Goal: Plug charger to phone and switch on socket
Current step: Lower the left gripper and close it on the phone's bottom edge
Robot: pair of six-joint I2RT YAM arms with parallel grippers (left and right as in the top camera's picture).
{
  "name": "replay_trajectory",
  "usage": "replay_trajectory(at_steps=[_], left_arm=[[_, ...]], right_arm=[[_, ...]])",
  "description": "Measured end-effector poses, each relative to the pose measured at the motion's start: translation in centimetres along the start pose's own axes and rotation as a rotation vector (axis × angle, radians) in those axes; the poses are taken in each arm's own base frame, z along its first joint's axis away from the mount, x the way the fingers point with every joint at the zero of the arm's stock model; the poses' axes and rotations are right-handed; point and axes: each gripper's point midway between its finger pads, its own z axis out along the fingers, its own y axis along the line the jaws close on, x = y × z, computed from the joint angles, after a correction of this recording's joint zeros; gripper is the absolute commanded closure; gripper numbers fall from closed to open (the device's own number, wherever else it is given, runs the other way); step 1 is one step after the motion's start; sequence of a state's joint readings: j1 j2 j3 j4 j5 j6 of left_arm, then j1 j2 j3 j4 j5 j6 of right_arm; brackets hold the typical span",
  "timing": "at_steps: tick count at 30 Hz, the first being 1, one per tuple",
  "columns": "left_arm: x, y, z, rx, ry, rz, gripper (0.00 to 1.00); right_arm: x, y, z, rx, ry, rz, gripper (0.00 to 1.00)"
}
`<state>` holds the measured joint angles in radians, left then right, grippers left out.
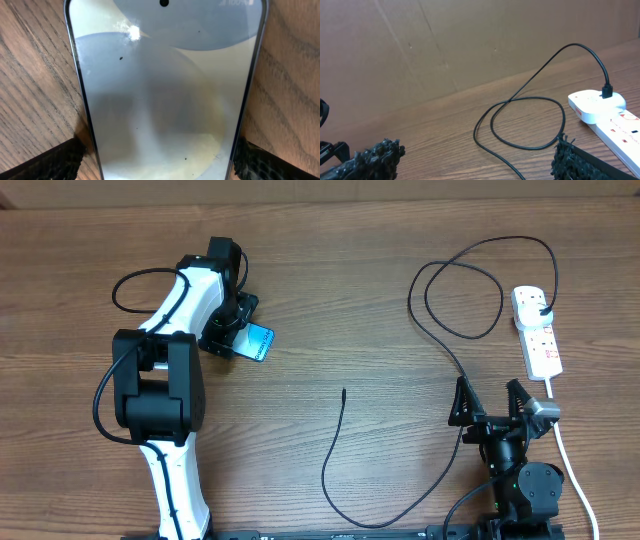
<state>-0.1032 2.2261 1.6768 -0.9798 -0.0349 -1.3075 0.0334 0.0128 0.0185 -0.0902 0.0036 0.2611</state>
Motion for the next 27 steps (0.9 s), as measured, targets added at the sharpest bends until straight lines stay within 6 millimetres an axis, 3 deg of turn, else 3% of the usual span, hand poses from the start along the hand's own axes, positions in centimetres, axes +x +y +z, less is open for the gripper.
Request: replay_trajectory(at_steps=[27], left_arm=[[0.23, 0.59, -0.01, -0.024, 0.008, -0.084, 0.0]], right_arm=[[0.0, -0.01, 0.0, 0.0, 0.0, 0.0, 0.0]])
